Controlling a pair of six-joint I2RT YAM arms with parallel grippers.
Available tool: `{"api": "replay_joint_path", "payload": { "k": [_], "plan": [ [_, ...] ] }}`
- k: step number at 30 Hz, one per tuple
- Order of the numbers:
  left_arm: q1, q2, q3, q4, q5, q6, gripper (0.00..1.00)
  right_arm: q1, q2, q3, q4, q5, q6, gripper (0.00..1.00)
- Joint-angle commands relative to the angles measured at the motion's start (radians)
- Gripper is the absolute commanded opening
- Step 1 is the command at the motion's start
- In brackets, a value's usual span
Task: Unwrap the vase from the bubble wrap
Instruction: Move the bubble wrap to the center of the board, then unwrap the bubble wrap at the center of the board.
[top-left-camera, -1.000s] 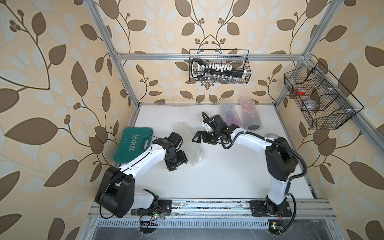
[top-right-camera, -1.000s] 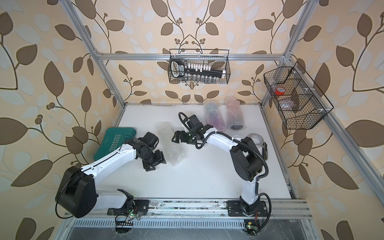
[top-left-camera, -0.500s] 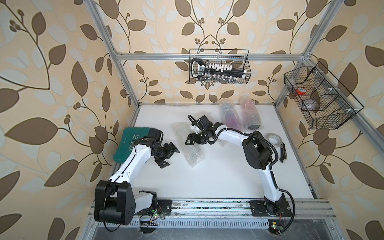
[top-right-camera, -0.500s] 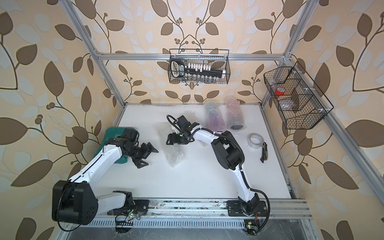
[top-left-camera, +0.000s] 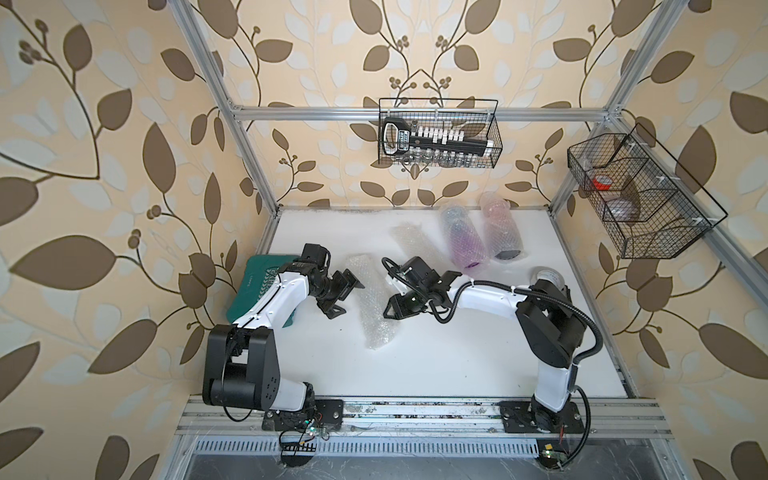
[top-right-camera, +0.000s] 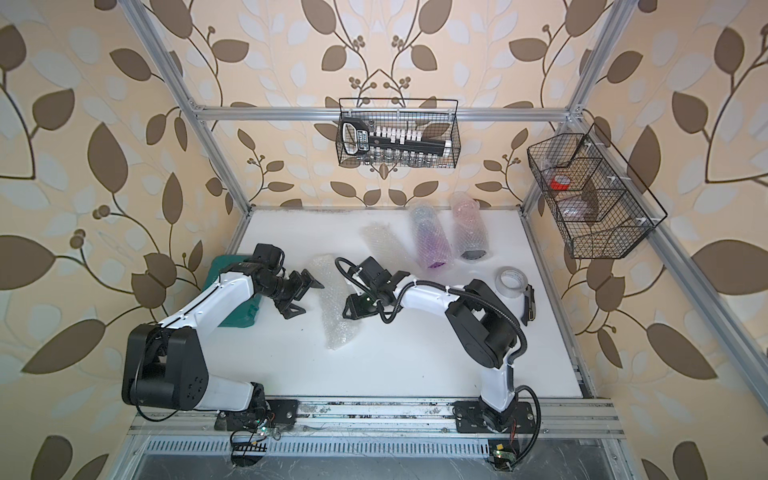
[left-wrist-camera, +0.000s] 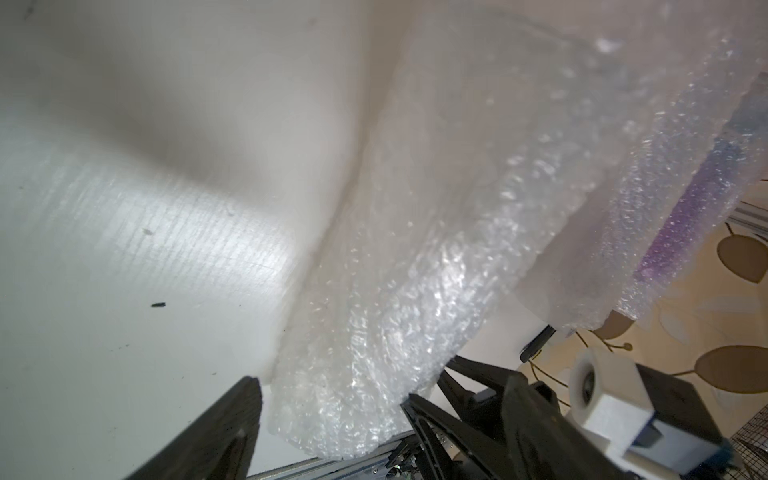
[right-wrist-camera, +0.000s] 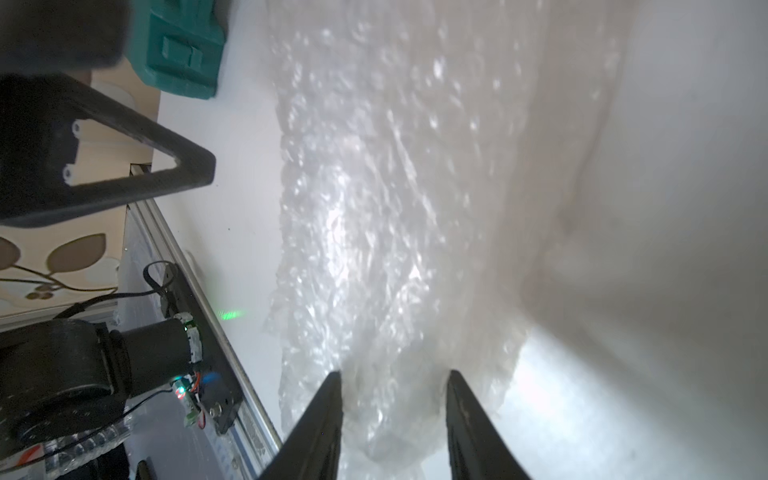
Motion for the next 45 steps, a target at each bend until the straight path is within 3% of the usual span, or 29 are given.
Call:
{"api": "replay_joint_path", "payload": {
  "k": [1, 5, 10, 12, 16, 23, 30, 35, 41, 45],
  "plan": [
    [-0.001, -0.042, -0.019, -0.004, -0.018, 0.043, 0.94, 0.021, -0.042, -0.076, -0.013, -0.033, -0.031, 0.43],
    [-0.056, -0.038, 0.028, -0.068, -0.094, 0.092, 0.99, 0.028, -0.075, -0.114, 0.052, -0.123, -0.043, 0.46],
    [-0.218, 0.001, 0.115, -0.139, -0.232, 0.093, 0.99, 0.026, -0.171, -0.165, 0.134, -0.161, 0.015, 0.5],
    [-0.28, 0.019, 0.148, -0.165, -0.28, 0.08, 0.99, 0.012, -0.229, -0.211, 0.163, -0.153, 0.06, 0.56],
    [-0.392, 0.098, 0.228, -0.236, -0.389, 0.056, 0.99, -0.077, -0.356, -0.351, 0.145, -0.1, 0.184, 0.71],
    [-0.54, 0.195, 0.275, -0.338, -0.494, 0.002, 0.92, -0.232, -0.486, -0.501, 0.077, -0.086, 0.236, 0.7],
    [-0.574, 0.199, 0.207, -0.284, -0.443, -0.016, 0.64, -0.224, -0.433, -0.49, 0.1, -0.102, 0.217, 0.71],
    [-0.577, 0.158, 0.161, -0.28, -0.433, -0.028, 0.35, -0.182, -0.342, -0.429, 0.117, -0.126, 0.197, 0.7],
    [-0.573, 0.089, 0.083, -0.276, -0.423, -0.029, 0.2, -0.068, -0.172, -0.296, 0.147, -0.179, 0.201, 0.7],
    [-0.561, 0.045, 0.05, -0.286, -0.42, -0.059, 0.15, -0.017, -0.092, -0.249, 0.222, -0.213, 0.277, 0.68]
  ]
}}
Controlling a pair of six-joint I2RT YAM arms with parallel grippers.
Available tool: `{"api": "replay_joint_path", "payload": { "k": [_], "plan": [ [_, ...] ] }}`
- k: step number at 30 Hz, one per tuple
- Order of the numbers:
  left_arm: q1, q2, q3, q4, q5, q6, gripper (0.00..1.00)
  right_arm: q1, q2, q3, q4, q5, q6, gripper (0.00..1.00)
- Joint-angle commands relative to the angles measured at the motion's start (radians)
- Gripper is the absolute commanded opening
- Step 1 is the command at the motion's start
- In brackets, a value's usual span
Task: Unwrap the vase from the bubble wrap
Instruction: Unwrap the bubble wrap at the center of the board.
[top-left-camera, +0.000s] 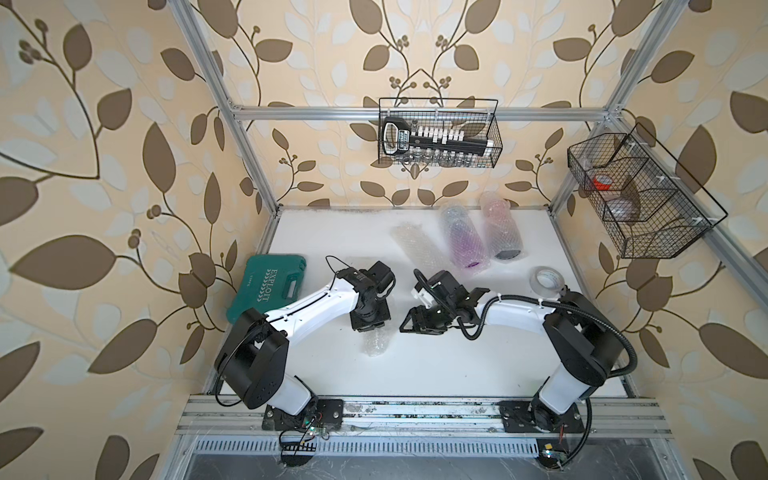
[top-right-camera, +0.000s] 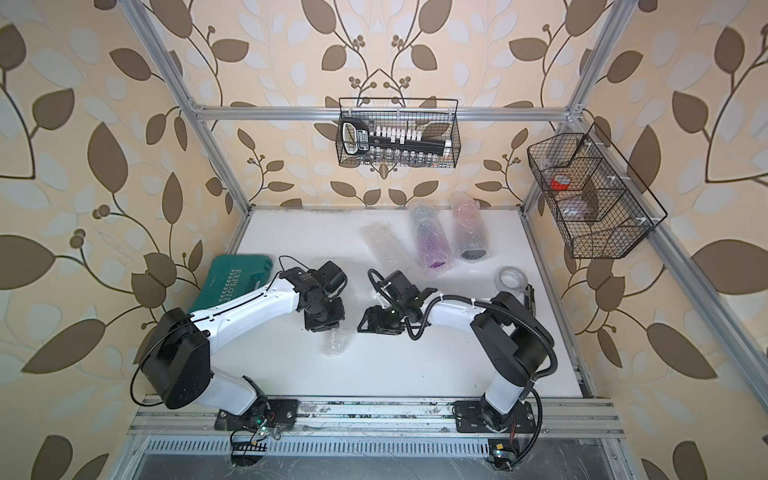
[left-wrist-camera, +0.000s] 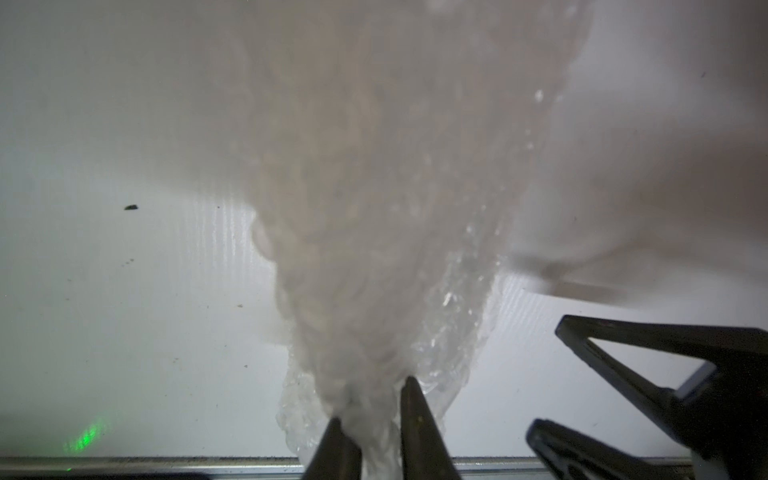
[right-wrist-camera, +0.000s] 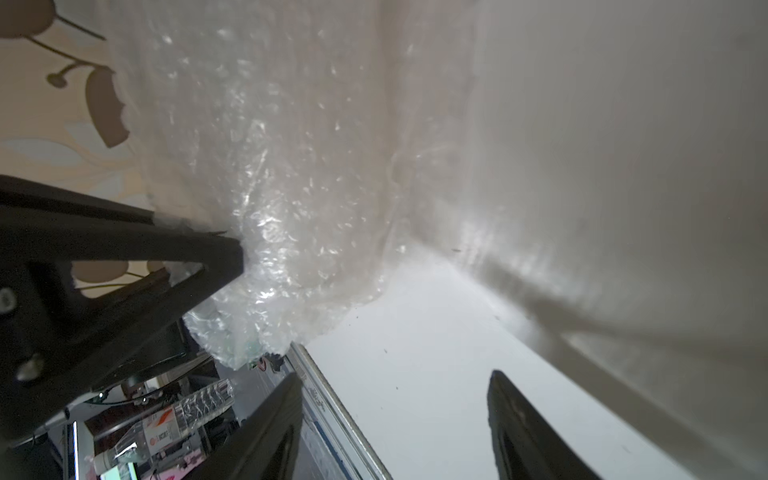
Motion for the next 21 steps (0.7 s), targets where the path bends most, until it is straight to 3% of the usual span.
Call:
{"api": "replay_joint_path", "payload": {
  "k": [1, 12, 21],
  "plan": [
    [0.009, -0.029, -0.063, -0.087, 0.006, -0.028, 0.14, 0.026, 0.042, 0.021, 0.085, -0.045, 0.08, 0.67],
    [0.013, -0.12, -0.135, -0.079, 0.03, -0.027, 0.07, 0.037, 0.1, 0.02, 0.219, -0.034, 0.231, 0.59],
    [0.012, -0.148, -0.154, -0.074, 0.037, -0.018, 0.07, 0.053, 0.18, 0.114, 0.178, -0.019, 0.223, 0.35]
  ]
}}
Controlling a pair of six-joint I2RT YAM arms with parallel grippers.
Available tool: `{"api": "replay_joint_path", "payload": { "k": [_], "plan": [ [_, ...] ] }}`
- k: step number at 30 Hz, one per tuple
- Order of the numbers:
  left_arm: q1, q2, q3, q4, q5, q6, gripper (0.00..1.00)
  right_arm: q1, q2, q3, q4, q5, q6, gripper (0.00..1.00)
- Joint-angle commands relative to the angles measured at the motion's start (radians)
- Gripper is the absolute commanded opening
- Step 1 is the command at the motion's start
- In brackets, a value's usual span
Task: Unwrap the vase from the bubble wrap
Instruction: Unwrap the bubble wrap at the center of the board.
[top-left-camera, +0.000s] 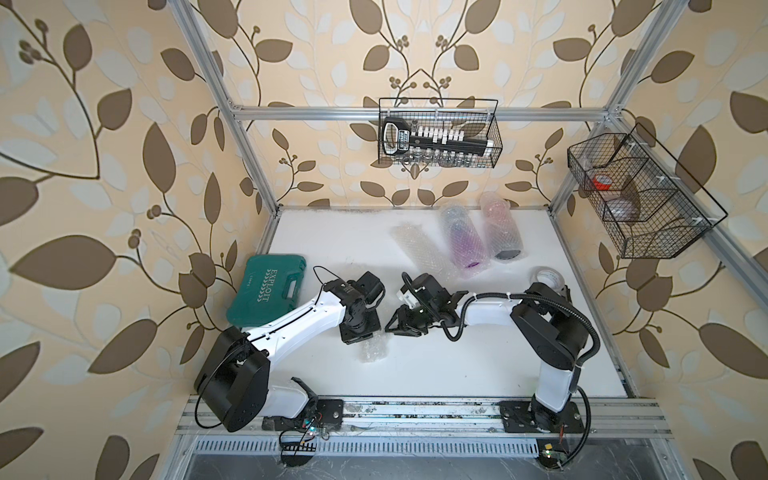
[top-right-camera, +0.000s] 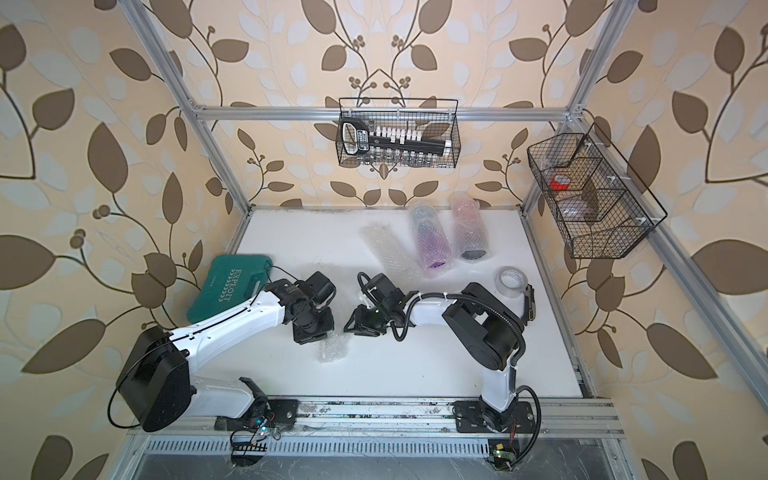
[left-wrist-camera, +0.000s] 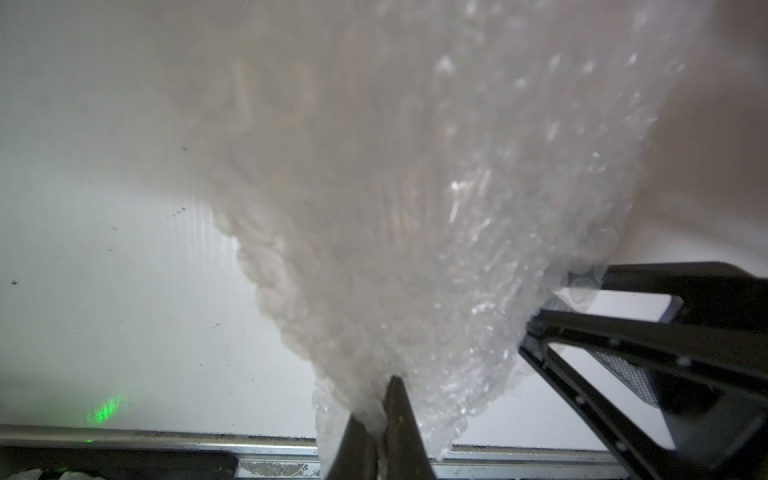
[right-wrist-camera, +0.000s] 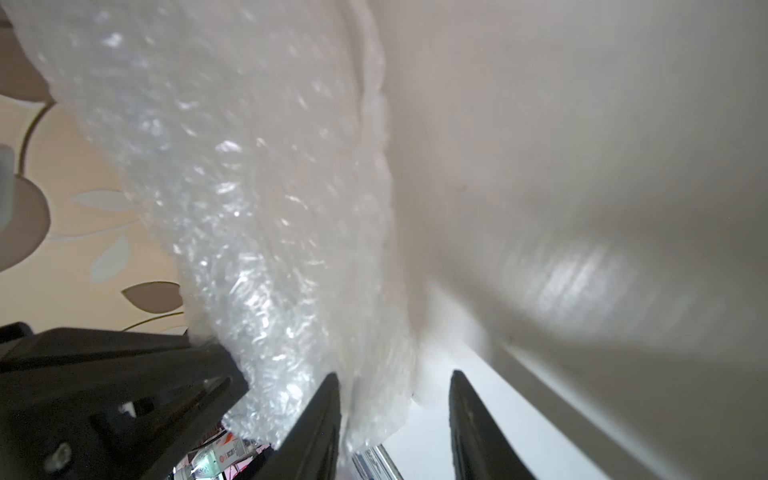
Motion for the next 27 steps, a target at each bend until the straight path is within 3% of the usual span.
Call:
{"api": "replay_joint_path", "payload": {
  "k": [1, 5, 8, 18, 27],
  "plan": [
    [0.0, -0.027, -0.032, -0.063, 0.038, 0.002, 0.07, 0.015, 0.032, 0.051, -0.014, 0.009, -0.005, 0.32],
    [0.0, -0.04, -0.043, -0.063, 0.037, 0.002, 0.08, 0.023, 0.033, 0.056, -0.042, 0.024, -0.011, 0.09],
    [0.001, -0.046, -0.048, -0.062, 0.035, 0.004, 0.08, 0.029, 0.009, 0.076, -0.116, 0.065, -0.059, 0.01],
    [0.009, -0.065, -0.076, -0.054, 0.021, 0.006, 0.07, 0.032, -0.108, 0.11, -0.389, 0.287, -0.245, 0.0],
    [0.013, -0.085, -0.12, -0.048, 0.011, 0.01, 0.0, 0.033, -0.157, 0.033, -0.404, 0.311, -0.26, 0.0]
  ]
}}
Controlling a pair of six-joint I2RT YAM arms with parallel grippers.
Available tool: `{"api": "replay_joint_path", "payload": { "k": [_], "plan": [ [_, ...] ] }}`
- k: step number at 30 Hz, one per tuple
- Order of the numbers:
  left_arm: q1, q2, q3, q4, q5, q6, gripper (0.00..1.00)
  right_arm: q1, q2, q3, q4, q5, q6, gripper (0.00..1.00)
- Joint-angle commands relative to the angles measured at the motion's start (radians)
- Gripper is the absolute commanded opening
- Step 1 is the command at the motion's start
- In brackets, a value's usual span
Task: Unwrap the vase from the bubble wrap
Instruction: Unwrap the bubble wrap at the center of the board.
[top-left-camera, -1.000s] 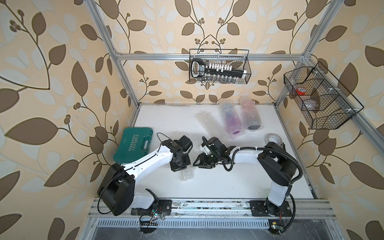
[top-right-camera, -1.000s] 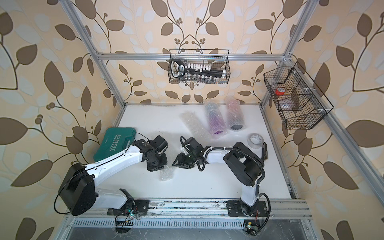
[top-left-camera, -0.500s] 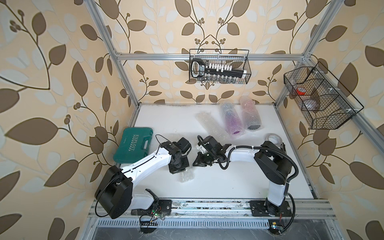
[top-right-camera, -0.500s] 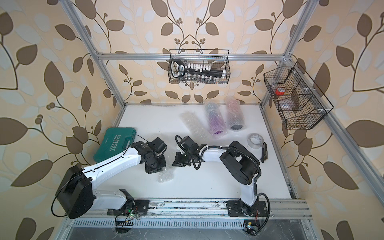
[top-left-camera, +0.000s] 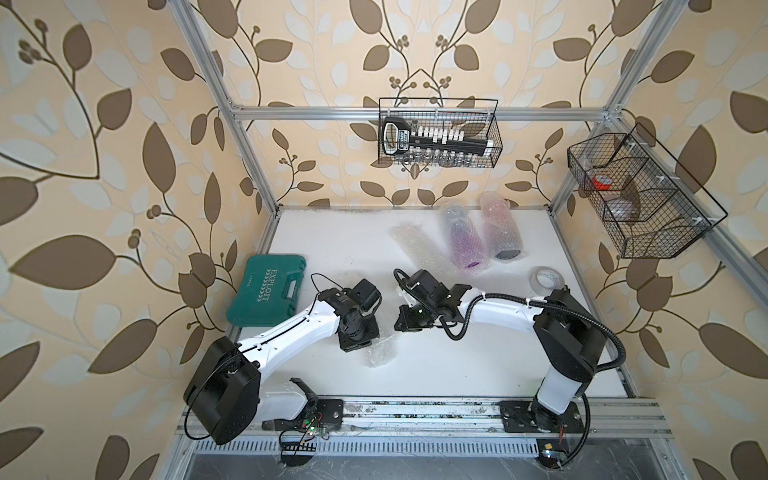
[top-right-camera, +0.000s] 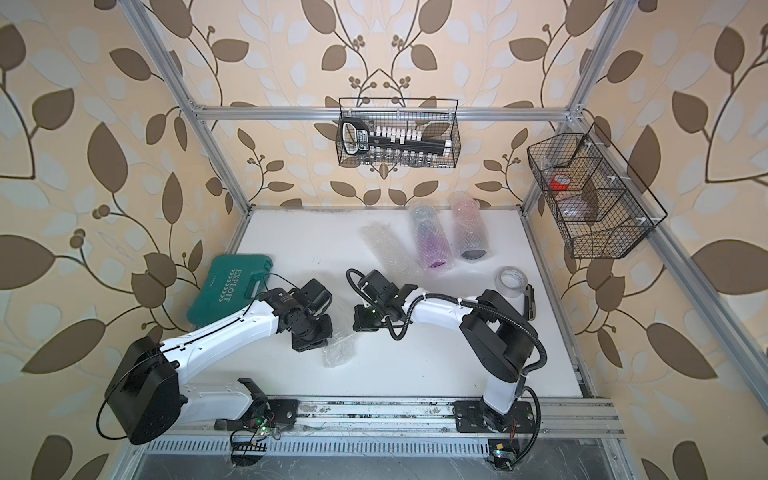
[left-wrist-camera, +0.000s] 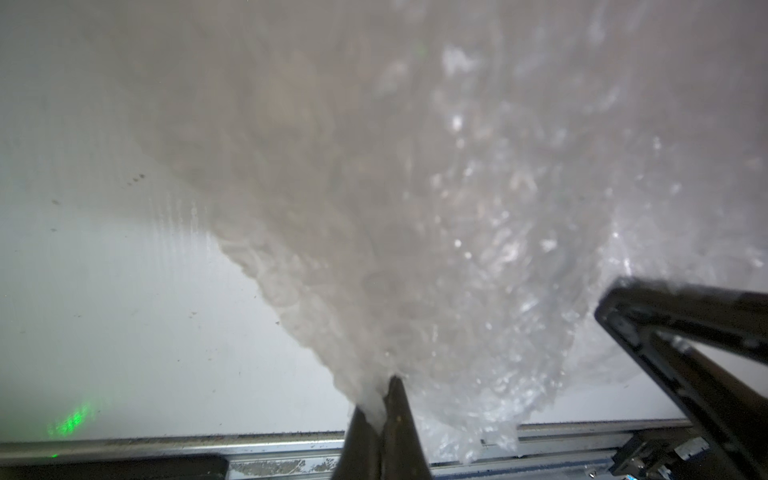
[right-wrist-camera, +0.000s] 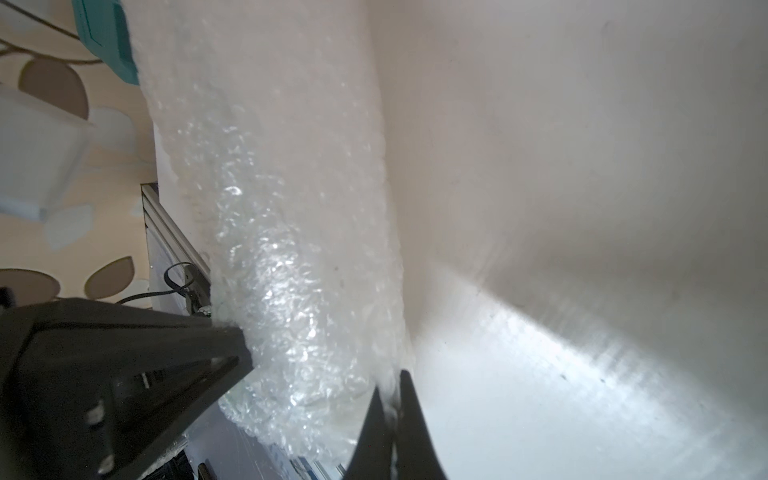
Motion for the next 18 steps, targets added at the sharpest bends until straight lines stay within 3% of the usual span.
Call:
{"api": "replay_joint_path", "payload": {
  "k": [1, 18],
  "plan": [
    [0.014, -0.011, -0.031, -0.106, -0.047, 0.007, 0.0, -0.013, -0.043, -0.055, -0.08, 0.077, -0.031, 0.0],
    [0.028, 0.032, 0.003, -0.11, -0.068, 0.067, 0.0, -0.022, -0.132, -0.135, -0.132, 0.183, -0.108, 0.0]
  ]
}}
